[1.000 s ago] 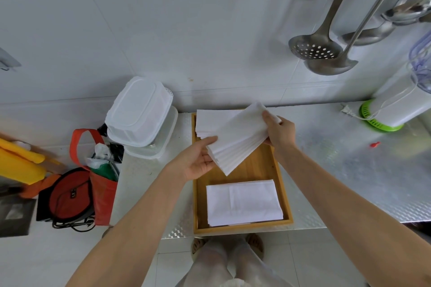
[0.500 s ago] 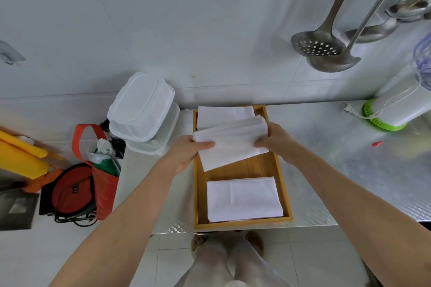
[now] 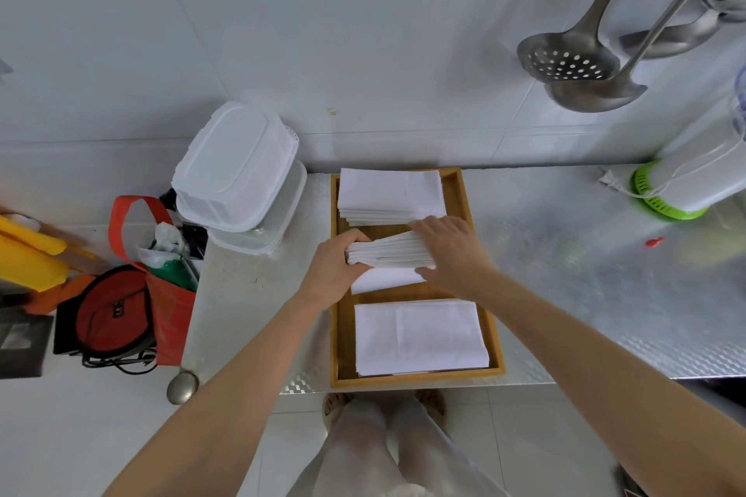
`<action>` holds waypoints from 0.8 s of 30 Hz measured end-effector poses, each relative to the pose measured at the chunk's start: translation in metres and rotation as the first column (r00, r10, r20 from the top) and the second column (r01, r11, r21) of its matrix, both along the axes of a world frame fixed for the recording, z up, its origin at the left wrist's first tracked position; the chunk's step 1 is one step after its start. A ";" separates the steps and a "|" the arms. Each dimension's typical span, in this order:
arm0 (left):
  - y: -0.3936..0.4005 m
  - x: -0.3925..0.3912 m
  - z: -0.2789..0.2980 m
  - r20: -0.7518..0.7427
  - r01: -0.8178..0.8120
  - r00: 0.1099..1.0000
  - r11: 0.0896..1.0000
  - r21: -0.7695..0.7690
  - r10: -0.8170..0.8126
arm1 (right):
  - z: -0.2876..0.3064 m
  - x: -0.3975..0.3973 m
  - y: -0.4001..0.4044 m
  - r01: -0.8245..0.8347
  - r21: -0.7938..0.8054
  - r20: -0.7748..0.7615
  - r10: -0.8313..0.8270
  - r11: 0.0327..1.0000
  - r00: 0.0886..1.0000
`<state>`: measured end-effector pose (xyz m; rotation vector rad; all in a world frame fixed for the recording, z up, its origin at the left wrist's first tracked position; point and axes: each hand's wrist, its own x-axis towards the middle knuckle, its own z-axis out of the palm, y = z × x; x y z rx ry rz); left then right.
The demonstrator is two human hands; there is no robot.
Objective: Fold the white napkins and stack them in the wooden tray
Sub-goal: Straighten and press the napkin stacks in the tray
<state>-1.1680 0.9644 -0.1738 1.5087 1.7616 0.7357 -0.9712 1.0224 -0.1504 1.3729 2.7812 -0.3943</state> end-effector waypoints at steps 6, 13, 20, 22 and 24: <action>0.009 0.010 0.021 0.259 -0.150 0.957 0.988 0.045 0.134 | 0.004 -0.036 0.006 0.142 -0.240 -0.310 -0.214 0.960 0.926; 0.004 0.015 0.028 0.537 -0.226 0.812 0.972 -0.070 0.227 | 0.017 -0.020 0.013 0.037 -0.744 -0.537 -0.629 0.667 0.561; 0.020 0.026 0.039 0.431 -0.122 0.897 0.992 0.024 0.100 | 0.008 -0.012 0.013 0.044 -0.669 -0.592 -0.567 0.742 0.573; 0.026 0.034 0.041 0.401 -0.104 0.912 0.994 0.029 0.083 | 0.009 -0.008 0.014 0.117 -0.605 -0.631 -0.564 0.787 0.533; 0.032 0.043 0.046 0.372 -0.072 0.927 0.996 0.044 0.051 | 0.009 -0.002 0.015 0.137 -0.538 -0.659 -0.515 0.832 0.548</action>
